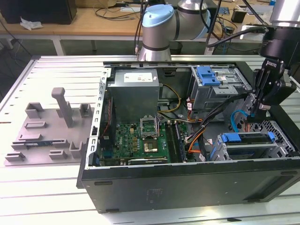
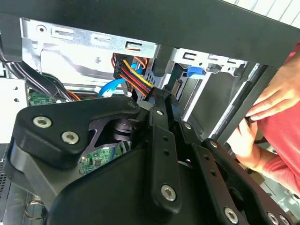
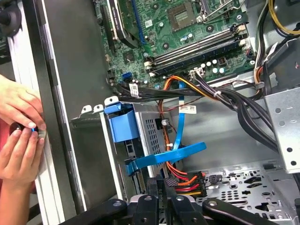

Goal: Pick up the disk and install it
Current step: 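Insert the first disk wire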

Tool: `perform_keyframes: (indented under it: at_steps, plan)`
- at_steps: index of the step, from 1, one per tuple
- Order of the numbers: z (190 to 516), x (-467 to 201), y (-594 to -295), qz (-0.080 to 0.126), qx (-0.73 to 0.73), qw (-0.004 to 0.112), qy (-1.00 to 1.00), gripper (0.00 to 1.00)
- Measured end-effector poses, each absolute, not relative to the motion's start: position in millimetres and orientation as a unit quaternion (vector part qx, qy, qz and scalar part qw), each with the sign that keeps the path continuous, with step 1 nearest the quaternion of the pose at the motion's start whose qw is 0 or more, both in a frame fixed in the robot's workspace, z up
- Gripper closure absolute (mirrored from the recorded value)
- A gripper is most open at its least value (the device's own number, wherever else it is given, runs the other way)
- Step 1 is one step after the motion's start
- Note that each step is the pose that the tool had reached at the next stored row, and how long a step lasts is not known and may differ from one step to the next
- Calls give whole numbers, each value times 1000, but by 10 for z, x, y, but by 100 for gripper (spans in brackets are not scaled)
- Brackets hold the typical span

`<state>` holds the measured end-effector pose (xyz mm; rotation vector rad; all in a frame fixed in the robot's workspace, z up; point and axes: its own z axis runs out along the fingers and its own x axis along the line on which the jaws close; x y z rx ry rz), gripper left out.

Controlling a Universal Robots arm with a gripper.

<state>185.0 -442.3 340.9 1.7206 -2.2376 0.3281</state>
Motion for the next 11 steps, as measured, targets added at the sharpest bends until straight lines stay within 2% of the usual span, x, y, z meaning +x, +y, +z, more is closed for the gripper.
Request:
perform_keyframes:
  at_steps: [11]
  plan:
    - [3494,1810,-4542,108,603,138,-778,83]
